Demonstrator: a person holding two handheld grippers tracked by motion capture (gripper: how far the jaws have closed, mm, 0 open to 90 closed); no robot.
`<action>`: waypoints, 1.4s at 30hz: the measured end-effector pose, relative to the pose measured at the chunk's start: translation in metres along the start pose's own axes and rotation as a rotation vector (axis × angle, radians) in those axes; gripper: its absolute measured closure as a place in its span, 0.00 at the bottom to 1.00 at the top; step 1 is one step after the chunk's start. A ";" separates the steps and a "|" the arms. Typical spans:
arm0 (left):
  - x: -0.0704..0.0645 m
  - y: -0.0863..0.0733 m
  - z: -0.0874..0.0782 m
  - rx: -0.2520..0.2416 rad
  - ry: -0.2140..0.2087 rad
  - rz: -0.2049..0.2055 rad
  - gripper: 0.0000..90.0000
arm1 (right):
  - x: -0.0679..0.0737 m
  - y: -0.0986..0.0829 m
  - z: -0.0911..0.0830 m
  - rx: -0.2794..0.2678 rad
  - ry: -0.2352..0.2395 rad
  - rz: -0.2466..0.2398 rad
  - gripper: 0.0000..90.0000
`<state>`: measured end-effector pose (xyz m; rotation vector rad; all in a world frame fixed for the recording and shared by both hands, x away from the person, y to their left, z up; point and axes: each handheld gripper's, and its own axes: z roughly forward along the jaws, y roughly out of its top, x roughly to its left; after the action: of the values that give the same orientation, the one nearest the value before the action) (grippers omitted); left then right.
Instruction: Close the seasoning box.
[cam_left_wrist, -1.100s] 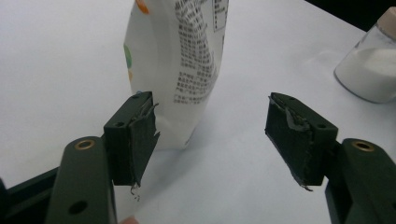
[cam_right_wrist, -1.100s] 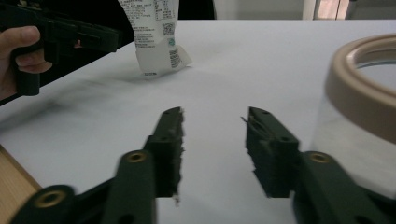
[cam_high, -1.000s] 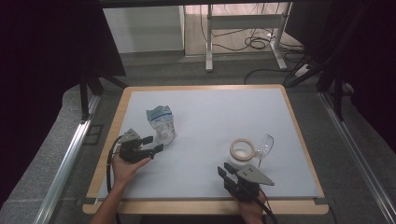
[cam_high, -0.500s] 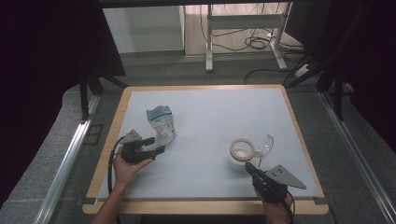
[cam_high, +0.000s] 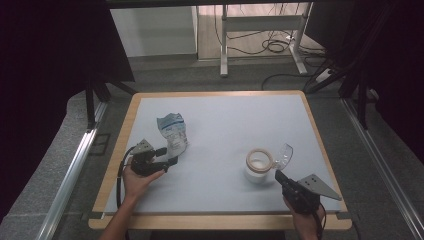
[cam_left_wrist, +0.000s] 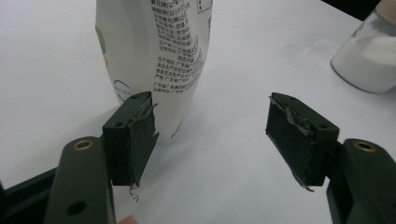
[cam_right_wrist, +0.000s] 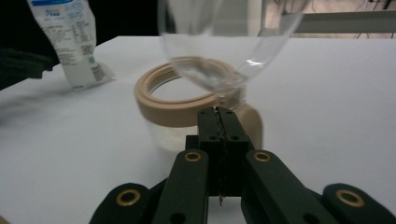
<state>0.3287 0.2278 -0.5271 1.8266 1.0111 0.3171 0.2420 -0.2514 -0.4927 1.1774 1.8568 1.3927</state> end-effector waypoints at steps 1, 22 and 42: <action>0.000 0.000 0.000 0.000 -0.001 0.000 0.36 | -0.003 0.000 0.000 -0.001 -0.002 0.010 1.00; -0.004 -0.001 0.002 0.010 -0.011 0.012 0.36 | -0.025 0.031 -0.002 -0.086 -0.056 0.039 1.00; -0.005 -0.004 0.004 0.018 -0.019 0.010 0.36 | -0.014 0.035 0.004 -0.094 -0.041 0.004 1.00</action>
<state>0.3260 0.2218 -0.5309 1.8480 0.9948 0.2971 0.2641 -0.2588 -0.4620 1.1552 1.7420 1.4310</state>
